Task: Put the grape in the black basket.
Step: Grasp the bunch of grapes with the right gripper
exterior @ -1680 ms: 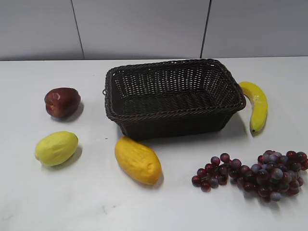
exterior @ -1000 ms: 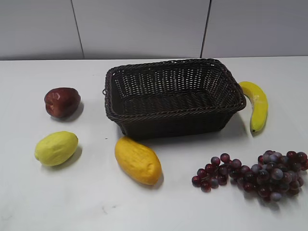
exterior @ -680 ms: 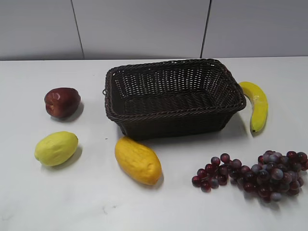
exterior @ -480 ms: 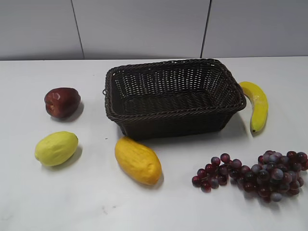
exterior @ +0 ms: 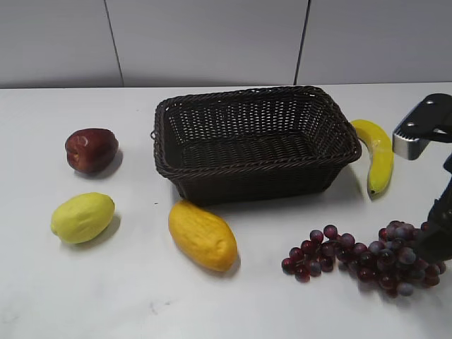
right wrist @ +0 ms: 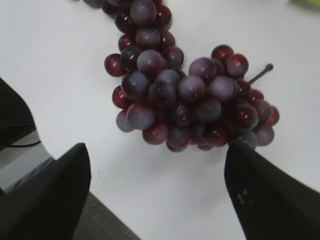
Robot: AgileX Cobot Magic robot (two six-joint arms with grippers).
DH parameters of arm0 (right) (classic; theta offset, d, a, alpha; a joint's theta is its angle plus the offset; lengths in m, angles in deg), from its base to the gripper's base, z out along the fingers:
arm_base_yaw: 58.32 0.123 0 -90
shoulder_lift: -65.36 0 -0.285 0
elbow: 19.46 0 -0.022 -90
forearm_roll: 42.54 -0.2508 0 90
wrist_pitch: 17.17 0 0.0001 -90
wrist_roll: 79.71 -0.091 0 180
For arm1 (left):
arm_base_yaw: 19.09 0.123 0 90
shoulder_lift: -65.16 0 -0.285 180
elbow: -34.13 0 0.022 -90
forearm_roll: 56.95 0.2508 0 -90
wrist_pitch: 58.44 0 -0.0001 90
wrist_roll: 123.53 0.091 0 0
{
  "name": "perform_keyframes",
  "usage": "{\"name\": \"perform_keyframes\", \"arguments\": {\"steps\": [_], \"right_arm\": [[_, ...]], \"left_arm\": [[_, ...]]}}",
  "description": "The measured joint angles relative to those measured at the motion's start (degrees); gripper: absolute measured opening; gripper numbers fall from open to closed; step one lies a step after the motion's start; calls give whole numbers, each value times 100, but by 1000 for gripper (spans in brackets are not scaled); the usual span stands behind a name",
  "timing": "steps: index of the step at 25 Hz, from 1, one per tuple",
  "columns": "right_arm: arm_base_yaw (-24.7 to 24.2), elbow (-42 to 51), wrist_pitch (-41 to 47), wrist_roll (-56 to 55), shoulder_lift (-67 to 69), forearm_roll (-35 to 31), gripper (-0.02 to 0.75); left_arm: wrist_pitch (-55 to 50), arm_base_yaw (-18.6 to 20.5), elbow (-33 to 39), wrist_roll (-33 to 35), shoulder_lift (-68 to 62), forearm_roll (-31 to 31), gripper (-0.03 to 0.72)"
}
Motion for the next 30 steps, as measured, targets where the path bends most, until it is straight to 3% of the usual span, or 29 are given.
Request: {"name": "perform_keyframes", "arguments": {"steps": [6, 14, 18, 22, 30], "right_arm": [[0, 0, -572, 1052, 474, 12, 629], [0, -7, -730, 1207, 1361, 12, 580], [0, -14, -778, 1207, 1454, -206, 445], [0, -33, -581, 1186, 1454, -513, 105], [0, -66, 172, 875, 889, -717, 58]], "left_arm": [[0, 0, 0, 0, 0, 0, 552], [0, 0, 0, 0, 0, 0, 552], [0, 0, 0, 0, 0, 0, 552], [0, 0, 0, 0, 0, 0, 552], [0, 0, 0, 0, 0, 0, 552]]}}
